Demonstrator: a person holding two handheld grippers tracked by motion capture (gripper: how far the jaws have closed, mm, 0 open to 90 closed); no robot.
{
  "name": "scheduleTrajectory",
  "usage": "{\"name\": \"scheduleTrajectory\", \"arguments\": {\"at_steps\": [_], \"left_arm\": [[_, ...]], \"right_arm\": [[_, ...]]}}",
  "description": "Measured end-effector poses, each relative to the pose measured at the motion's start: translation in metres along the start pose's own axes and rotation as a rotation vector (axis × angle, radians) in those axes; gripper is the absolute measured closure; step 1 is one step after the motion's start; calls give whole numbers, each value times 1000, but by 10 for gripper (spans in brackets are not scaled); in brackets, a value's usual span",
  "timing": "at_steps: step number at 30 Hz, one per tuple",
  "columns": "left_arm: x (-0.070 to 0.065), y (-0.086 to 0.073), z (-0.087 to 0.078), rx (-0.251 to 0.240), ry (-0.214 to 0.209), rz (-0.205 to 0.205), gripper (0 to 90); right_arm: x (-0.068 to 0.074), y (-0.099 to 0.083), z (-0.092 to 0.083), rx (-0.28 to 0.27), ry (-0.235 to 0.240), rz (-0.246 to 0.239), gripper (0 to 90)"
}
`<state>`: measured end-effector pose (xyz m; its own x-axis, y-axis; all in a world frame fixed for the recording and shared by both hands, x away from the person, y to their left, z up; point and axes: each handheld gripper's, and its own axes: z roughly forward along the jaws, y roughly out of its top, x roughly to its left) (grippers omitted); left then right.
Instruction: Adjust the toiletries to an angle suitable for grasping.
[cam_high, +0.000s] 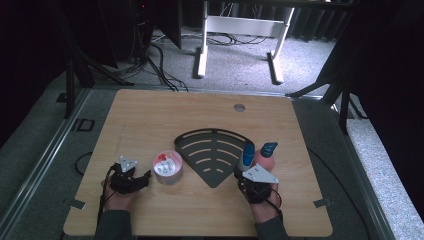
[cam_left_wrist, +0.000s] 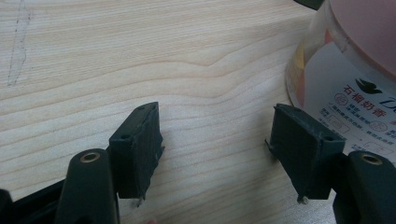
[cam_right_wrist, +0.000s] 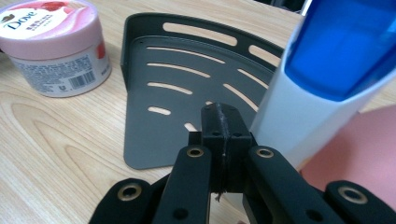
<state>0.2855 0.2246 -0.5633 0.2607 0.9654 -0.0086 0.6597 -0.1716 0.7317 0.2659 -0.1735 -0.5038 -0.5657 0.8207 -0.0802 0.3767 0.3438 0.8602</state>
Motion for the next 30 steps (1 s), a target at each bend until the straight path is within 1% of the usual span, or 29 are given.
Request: {"name": "scheduleTrajectory", "arguments": {"at_steps": [8, 14, 15, 16, 18, 21, 23, 25, 27, 28, 29, 30], "left_arm": [[0, 0, 0, 0, 0, 0, 339], [0, 0, 0, 0, -2, 1, 339], [0, 0, 0, 0, -3, 2, 339], [0, 0, 0, 0, -4, 2, 339], [0, 0, 0, 0, -5, 2, 339], [-1, 0, 0, 0, -7, 2, 340], [0, 0, 0, 0, -7, 4, 345], [0, 0, 0, 0, -7, 3, 353], [2, 0, -2, 2, -12, -2, 393], [3, 0, -3, 2, -18, -15, 426], [5, 1, -4, 1, -33, -28, 468], [7, 1, -4, -4, -39, -31, 499]], "right_arm": [[-7, -3, -3, 1, -23, 31, 900], [-8, -2, 2, 7, -20, 25, 900], [-9, -3, 1, 9, -20, 23, 900], [-15, -8, -1, 14, -22, 38, 900], [-20, -10, -3, 13, -20, 45, 900], [-22, -11, -5, 12, -19, 48, 900], [-28, -14, -8, 14, -31, 51, 900], [-30, -15, -9, 16, -24, 58, 900], [-30, -17, -11, 12, -13, 49, 900], [-30, -19, -12, 14, -5, 47, 900], [-29, -20, -13, 14, 3, 40, 900], [-29, -21, -13, 14, 11, 32, 900]]}}
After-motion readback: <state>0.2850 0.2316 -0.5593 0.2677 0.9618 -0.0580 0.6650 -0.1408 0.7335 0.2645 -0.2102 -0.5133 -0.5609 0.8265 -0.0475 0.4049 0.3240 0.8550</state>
